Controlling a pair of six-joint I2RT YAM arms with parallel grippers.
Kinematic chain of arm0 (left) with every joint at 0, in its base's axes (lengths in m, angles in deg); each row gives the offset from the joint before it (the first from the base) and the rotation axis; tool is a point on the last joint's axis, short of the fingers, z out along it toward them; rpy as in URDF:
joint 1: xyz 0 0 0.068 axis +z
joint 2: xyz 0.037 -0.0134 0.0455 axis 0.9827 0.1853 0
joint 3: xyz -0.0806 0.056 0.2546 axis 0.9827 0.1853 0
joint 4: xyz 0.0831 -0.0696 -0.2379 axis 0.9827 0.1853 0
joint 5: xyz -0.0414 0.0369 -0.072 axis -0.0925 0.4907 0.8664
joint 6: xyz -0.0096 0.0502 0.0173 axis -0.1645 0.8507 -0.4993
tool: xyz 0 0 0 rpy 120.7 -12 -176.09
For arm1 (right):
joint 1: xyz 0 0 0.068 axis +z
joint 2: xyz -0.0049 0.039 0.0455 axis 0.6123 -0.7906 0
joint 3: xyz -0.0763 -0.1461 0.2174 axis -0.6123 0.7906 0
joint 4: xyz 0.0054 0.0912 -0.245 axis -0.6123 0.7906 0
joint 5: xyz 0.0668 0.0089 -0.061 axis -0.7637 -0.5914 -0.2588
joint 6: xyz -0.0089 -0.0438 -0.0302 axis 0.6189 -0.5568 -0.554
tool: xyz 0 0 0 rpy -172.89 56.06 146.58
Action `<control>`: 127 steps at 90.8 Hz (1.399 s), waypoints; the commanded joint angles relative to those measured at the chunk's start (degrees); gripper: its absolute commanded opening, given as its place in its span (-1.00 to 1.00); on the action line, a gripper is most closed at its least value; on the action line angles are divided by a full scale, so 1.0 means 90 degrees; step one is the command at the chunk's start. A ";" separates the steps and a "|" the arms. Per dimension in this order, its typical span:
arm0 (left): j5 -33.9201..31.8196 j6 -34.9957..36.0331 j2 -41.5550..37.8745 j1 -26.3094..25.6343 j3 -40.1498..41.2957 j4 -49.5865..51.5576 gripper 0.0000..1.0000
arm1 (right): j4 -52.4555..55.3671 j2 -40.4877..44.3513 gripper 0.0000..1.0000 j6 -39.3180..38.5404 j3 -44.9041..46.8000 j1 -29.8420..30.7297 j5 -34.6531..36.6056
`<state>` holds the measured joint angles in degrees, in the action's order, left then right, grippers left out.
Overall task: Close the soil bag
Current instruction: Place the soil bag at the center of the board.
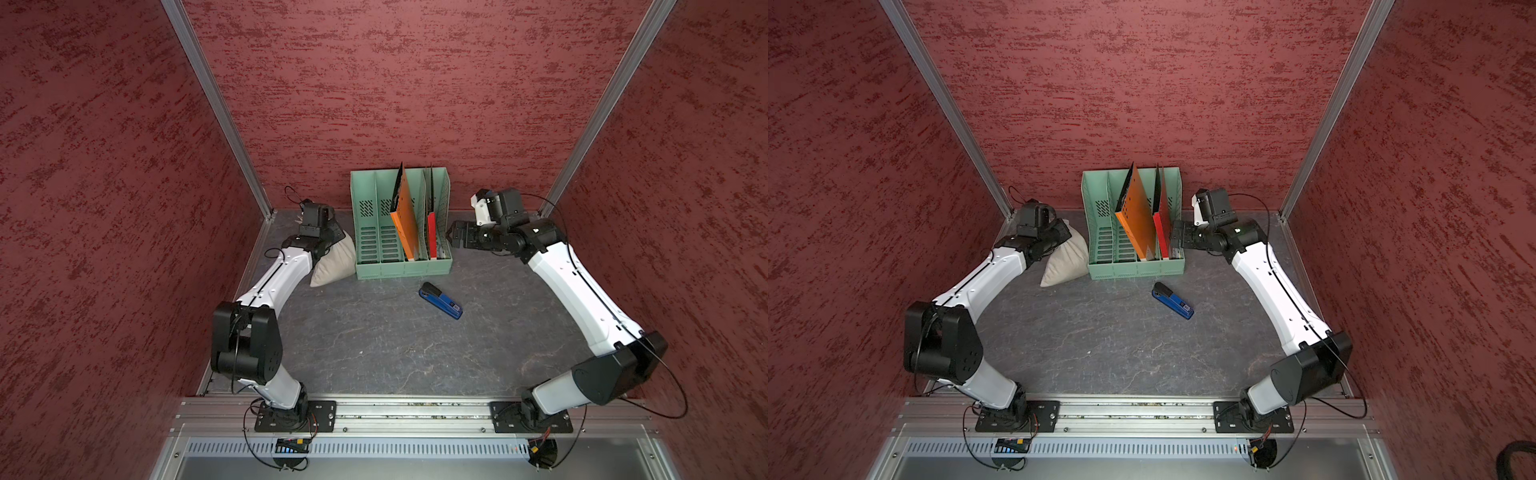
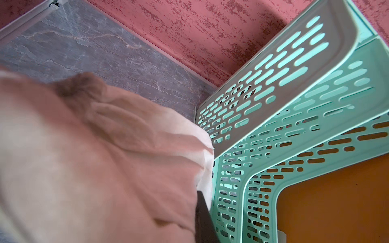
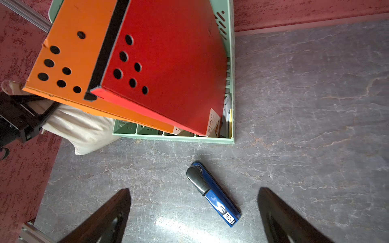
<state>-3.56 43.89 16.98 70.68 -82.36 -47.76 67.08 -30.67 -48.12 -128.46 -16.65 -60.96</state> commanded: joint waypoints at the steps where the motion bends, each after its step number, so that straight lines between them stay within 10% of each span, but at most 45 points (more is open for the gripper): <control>1: 0.0192 -0.0259 -0.0328 -0.0070 0.0365 -0.0339 -1.00 | -0.0060 0.0248 0.97 0.0100 0.0193 -0.0071 0.0043; 96: 0.1215 -0.0651 -0.0274 0.0004 0.1421 0.0938 -1.00 | -0.0384 0.1285 0.97 0.0608 0.1354 -0.0074 -0.0520; 127: 0.1627 -0.0435 0.0001 0.0050 0.1281 0.1147 0.14 | -0.0531 0.1321 0.97 0.0700 0.1615 -0.0077 -0.0549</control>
<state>9.42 38.90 15.48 70.92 -70.21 -40.61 64.07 -19.41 -42.57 -114.36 -16.91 -65.31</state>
